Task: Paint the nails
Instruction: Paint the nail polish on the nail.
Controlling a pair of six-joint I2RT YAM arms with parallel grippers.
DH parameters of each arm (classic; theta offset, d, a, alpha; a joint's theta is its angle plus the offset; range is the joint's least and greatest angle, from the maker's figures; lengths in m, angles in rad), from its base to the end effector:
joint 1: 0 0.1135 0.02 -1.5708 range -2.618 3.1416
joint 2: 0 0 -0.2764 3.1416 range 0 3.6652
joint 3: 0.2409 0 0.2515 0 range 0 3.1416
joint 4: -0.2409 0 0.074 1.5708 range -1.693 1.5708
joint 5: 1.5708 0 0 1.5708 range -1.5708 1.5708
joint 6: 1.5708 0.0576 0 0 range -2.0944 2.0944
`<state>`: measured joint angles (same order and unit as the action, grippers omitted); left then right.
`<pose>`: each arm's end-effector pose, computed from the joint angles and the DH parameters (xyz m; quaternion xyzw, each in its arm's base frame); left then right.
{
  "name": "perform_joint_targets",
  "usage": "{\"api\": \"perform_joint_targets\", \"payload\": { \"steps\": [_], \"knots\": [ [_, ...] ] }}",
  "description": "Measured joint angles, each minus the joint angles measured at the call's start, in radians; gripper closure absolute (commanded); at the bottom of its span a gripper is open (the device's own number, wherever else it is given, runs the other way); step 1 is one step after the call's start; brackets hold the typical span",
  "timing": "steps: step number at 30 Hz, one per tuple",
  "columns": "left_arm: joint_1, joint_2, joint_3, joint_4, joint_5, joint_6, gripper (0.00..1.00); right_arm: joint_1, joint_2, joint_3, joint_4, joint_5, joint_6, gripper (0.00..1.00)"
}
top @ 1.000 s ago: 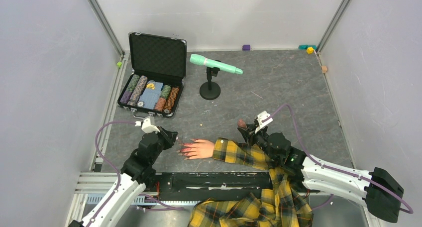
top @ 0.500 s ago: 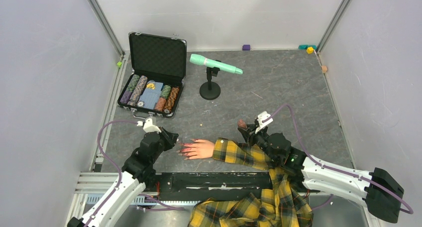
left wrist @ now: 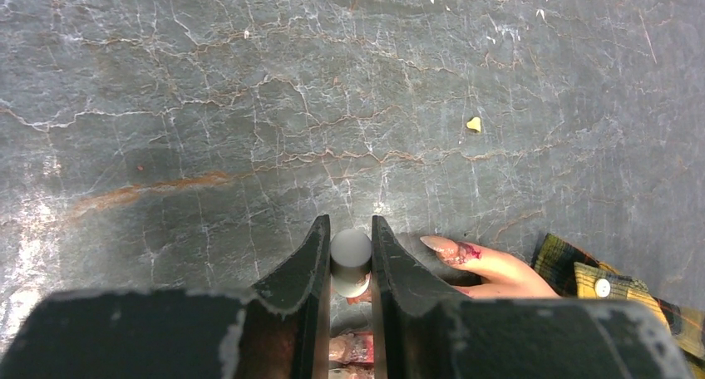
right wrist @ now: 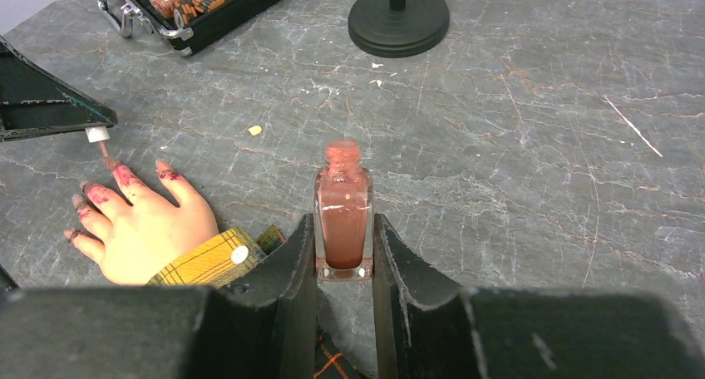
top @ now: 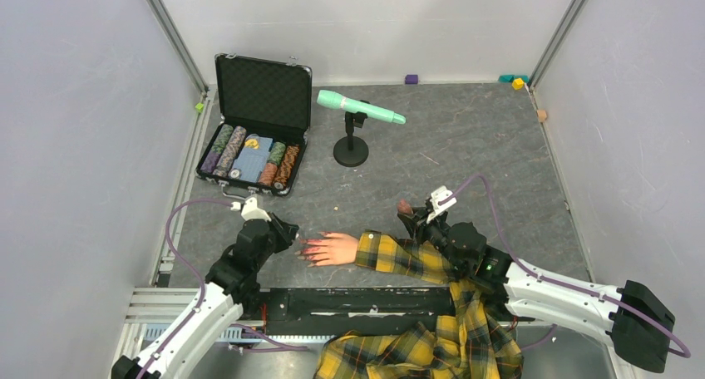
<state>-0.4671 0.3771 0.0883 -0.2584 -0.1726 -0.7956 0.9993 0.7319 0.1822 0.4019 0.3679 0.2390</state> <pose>0.1169 -0.0479 0.1352 -0.1837 0.8500 -0.2273 0.4382 0.1150 0.1405 0.2030 -0.1654 0.7358 0.2597 0.6032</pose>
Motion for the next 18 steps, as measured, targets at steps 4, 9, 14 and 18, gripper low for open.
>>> {"api": "perform_joint_targets", "payload": {
  "steps": [4, 9, 14, 18],
  "knots": [
    [0.000, 0.005, 0.000, 0.000, 0.000, 0.000, 0.98, 0.000, -0.005, -0.001, 0.000, 0.000, 0.000, 1.00],
    [0.000, 0.005, 0.000, 0.001, -0.001, 0.000, 0.98, 0.000, -0.010, -0.002, 0.000, 0.000, 0.000, 1.00],
    [0.000, 0.008, 0.000, 0.001, -0.008, 0.000, 0.98, 0.000, -0.015, -0.009, 0.000, 0.001, 0.000, 1.00],
    [0.000, 0.018, 0.000, 0.000, -0.010, 0.000, 0.98, 0.000, -0.020, -0.013, 0.000, 0.004, 0.000, 1.00]
  ]
}}
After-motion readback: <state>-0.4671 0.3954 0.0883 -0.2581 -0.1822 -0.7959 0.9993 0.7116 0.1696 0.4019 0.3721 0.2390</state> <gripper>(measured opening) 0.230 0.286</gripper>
